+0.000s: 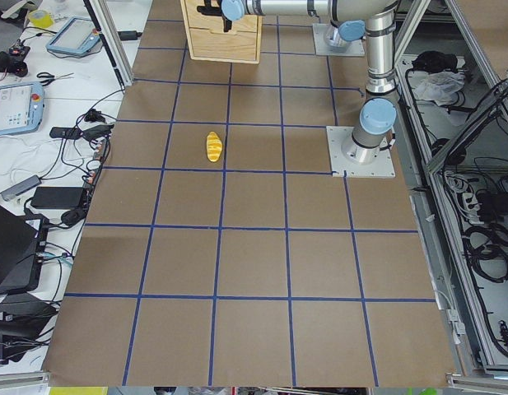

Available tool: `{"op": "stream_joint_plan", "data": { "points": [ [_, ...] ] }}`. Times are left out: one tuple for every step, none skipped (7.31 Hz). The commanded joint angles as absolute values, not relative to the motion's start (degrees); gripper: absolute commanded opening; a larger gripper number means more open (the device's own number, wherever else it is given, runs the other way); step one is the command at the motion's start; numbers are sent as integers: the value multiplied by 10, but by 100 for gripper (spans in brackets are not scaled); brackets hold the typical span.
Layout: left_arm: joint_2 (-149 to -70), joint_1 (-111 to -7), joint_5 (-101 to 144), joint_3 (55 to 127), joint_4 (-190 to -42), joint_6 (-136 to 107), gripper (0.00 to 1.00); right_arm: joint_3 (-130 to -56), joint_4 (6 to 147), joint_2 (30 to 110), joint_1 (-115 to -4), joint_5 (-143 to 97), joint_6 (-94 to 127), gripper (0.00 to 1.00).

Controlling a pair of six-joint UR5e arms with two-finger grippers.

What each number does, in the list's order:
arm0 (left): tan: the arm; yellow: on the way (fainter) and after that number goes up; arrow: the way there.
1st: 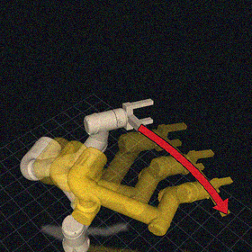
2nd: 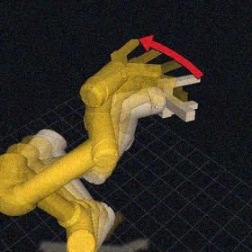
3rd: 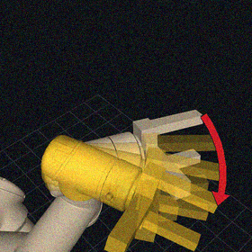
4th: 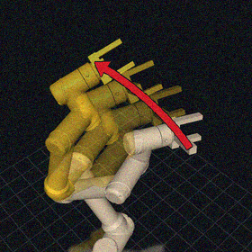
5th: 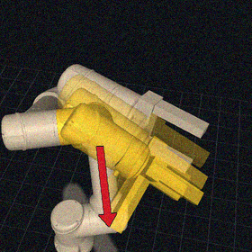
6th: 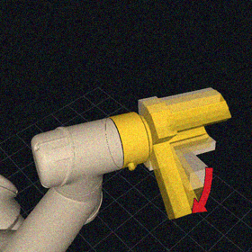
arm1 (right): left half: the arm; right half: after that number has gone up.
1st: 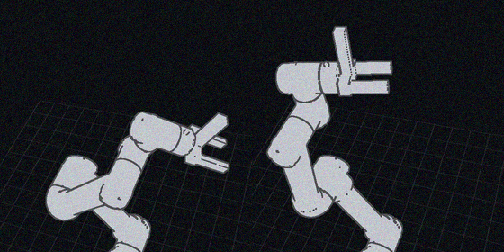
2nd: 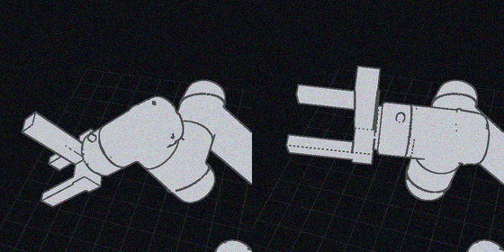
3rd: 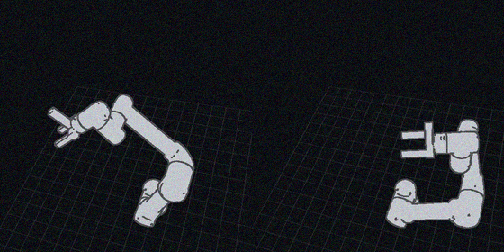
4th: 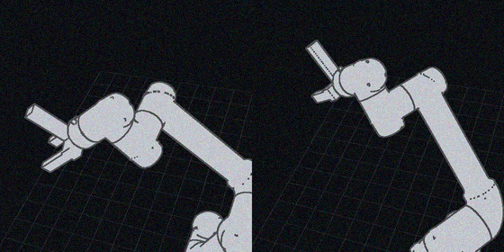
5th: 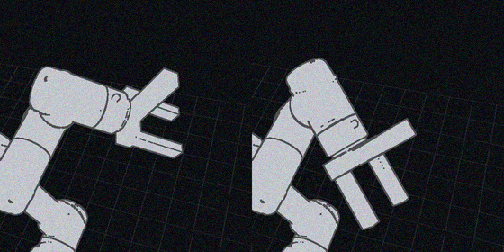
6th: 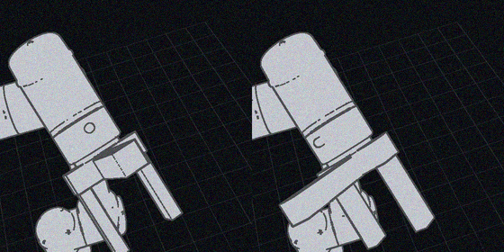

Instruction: Open upper drawer

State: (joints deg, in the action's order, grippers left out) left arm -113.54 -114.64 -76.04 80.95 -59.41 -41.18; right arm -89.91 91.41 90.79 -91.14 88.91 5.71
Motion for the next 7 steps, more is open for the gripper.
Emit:
{"op": "stream_joint_plan", "data": {
  "points": [
    [-1141, -1148, -761, 809, -594, -413, 100, -899, 914, 908, -911, 889, 57, 100],
    [-1143, -1148, -761, 809, -594, -408, 100, -899, 914, 908, -911, 889, 57, 100],
    [-1146, -1148, -761, 809, -594, -408, 100, -899, 914, 908, -911, 889, 57, 100],
    [-1147, -1148, -761, 808, -594, -404, 100, -899, 914, 908, -911, 889, 57, 100],
    [-1148, -1148, -763, 808, -594, -403, 100, -899, 914, 908, -911, 889, 57, 100],
    [-1149, -1148, -767, 807, -595, -397, 100, -899, 914, 908, -911, 889, 57, 100],
    [-1148, -1148, -768, 806, -595, -396, 100, -899, 914, 908, -911, 889, 57, 100]
  ]
}}
